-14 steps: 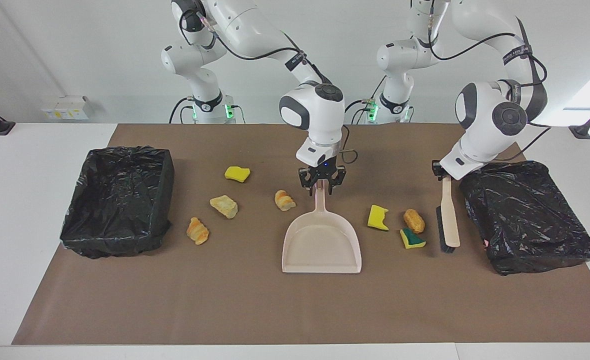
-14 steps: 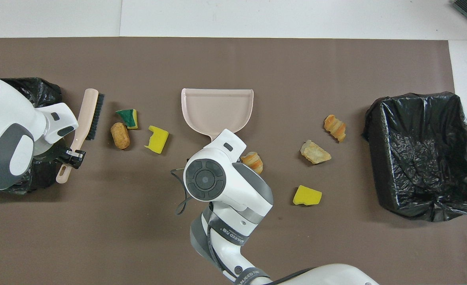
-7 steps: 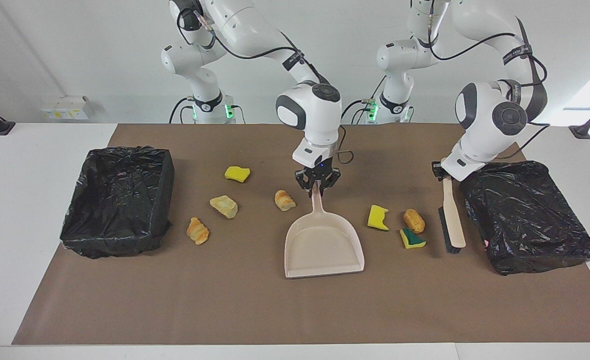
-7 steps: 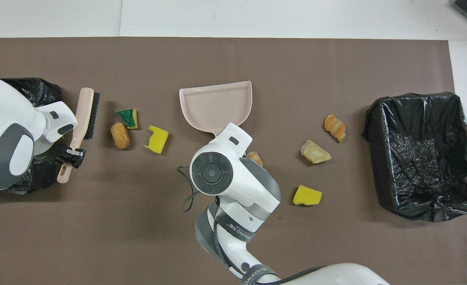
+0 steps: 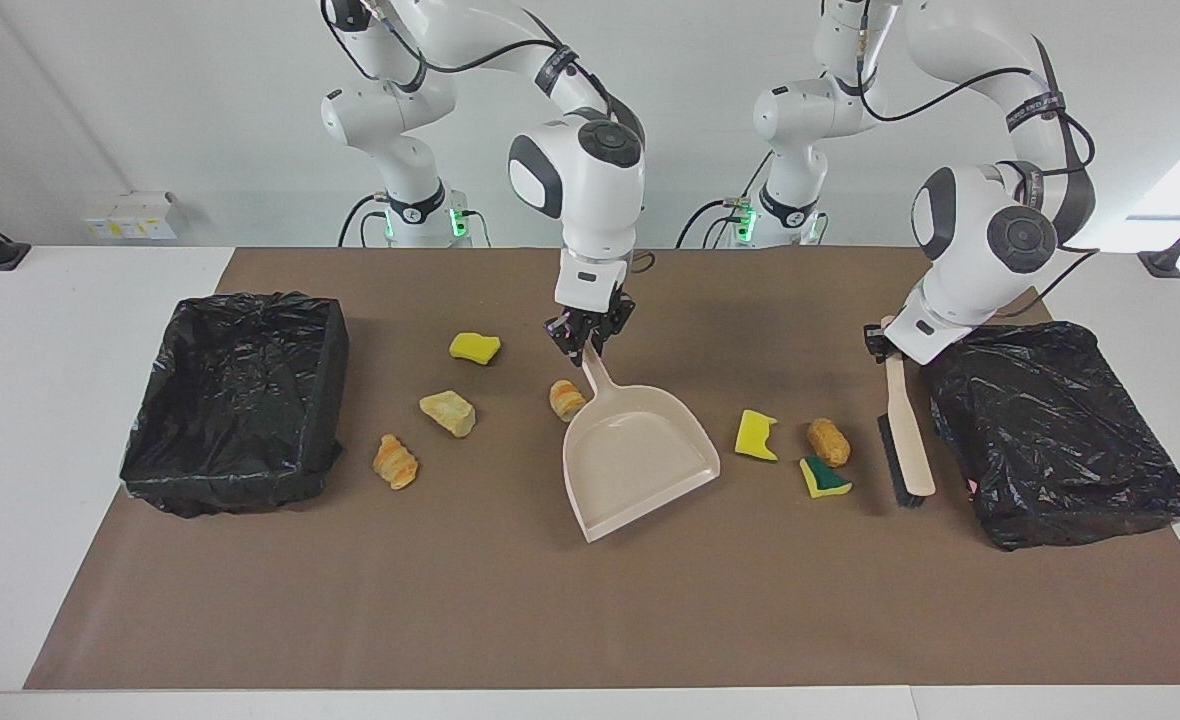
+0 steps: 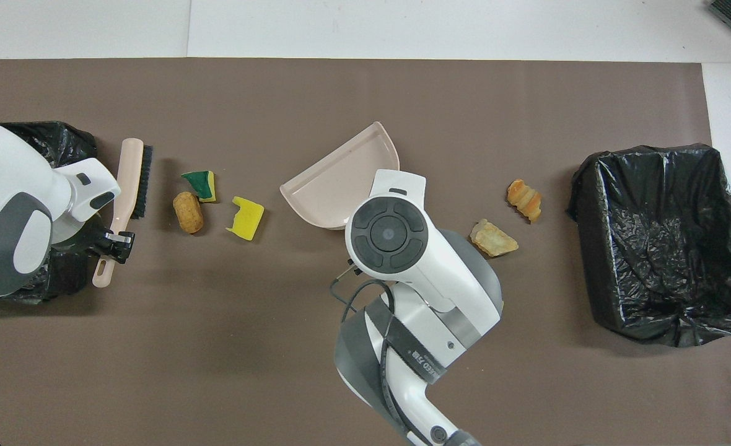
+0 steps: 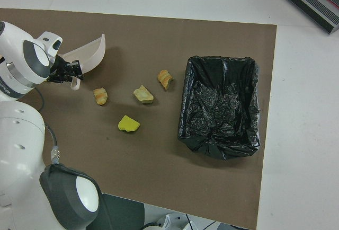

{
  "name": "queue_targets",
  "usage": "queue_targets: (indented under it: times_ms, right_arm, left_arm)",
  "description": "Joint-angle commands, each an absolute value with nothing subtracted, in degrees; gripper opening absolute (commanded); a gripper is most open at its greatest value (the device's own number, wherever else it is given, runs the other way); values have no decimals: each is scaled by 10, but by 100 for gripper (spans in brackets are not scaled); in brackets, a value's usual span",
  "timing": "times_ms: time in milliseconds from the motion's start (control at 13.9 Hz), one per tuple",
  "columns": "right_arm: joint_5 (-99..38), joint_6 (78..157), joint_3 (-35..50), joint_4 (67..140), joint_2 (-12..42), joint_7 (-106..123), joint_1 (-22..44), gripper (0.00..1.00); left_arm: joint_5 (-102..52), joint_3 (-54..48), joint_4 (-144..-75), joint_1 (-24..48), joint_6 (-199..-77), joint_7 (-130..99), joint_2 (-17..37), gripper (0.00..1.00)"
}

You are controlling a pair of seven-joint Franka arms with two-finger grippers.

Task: Sweep and dump trash in bin
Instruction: 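Set the dustpan down near the crumbs with the right gripper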

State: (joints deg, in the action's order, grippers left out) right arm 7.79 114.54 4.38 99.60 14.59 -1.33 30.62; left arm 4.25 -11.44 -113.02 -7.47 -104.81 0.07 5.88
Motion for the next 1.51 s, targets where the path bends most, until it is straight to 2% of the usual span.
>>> queue_targets:
  times_ms: [0,359,646,933,1436]
  right_arm:
    - [64,1147,47,1025,133,137,287,0]
    - [62,1159,47,1041,133,386,267,0]
    - [62,1182,48,1040,147,503,266,0]
    - [63,1235,49,1040,176,522,275,0]
    - [62,1260,50,1039,186,525,278,0]
  left_arm:
    - [29,-113,-1150,-73,-1058,-22,52,0]
    - [29,-114,-1163,-64,-1070,-21,53,0]
    - [29,-114,-1193,-20,-1083,-25,52,0]
    - [29,-115,-1212,2,-1077,-41,43,0]
    - [-40,-118,-1211,115,-1063,-125,36,0]
